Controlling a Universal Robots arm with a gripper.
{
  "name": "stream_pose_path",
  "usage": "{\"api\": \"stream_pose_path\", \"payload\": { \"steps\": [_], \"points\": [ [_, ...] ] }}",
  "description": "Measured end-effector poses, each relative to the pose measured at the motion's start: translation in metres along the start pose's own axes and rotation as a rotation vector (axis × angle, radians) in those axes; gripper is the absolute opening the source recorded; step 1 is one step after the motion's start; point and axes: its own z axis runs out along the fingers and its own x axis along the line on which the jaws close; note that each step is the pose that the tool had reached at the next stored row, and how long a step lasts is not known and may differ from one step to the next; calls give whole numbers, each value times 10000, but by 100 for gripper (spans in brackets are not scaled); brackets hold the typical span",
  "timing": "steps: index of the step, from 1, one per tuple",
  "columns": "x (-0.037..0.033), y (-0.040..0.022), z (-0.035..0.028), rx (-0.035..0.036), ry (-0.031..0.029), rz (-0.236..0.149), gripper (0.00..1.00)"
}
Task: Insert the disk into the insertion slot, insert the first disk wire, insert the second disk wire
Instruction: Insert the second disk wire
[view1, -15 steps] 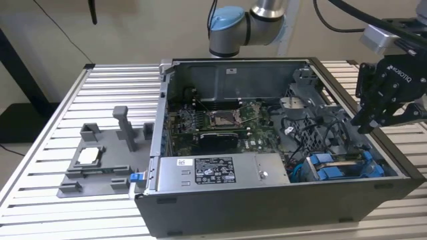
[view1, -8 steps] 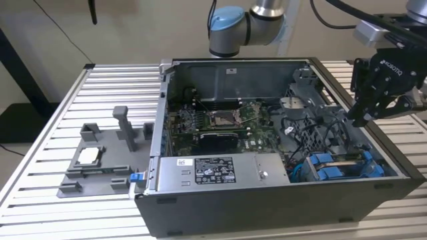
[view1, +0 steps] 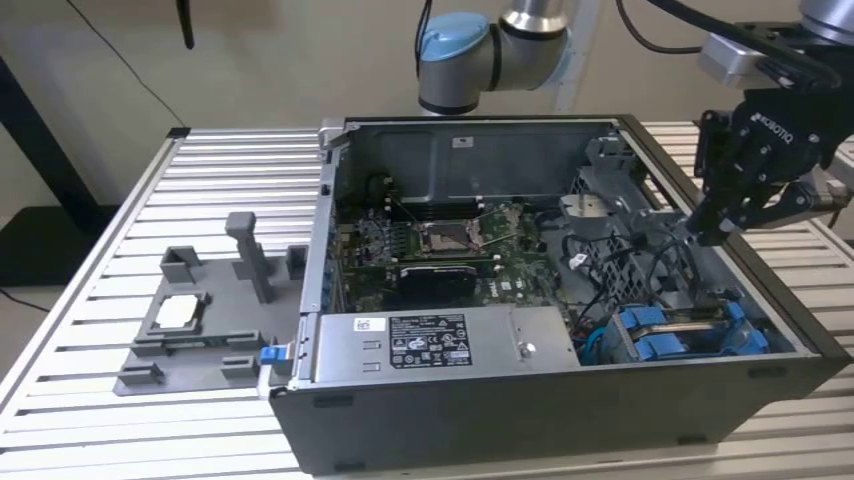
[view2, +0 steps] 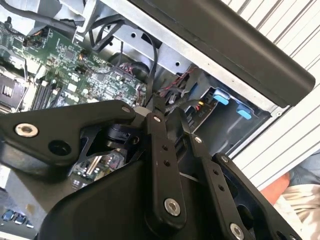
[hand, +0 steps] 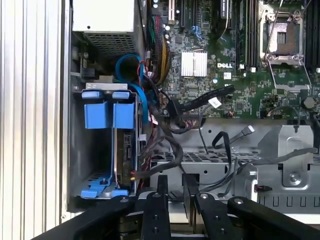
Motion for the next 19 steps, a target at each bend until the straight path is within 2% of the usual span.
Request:
{"api": "stream_pose_path", "payload": {
  "steps": [11,19],
  "points": [
    [0,273,15,37,-1,0,27],
    [-2,391,-33,193,-1,-4,27]
  ]
}}
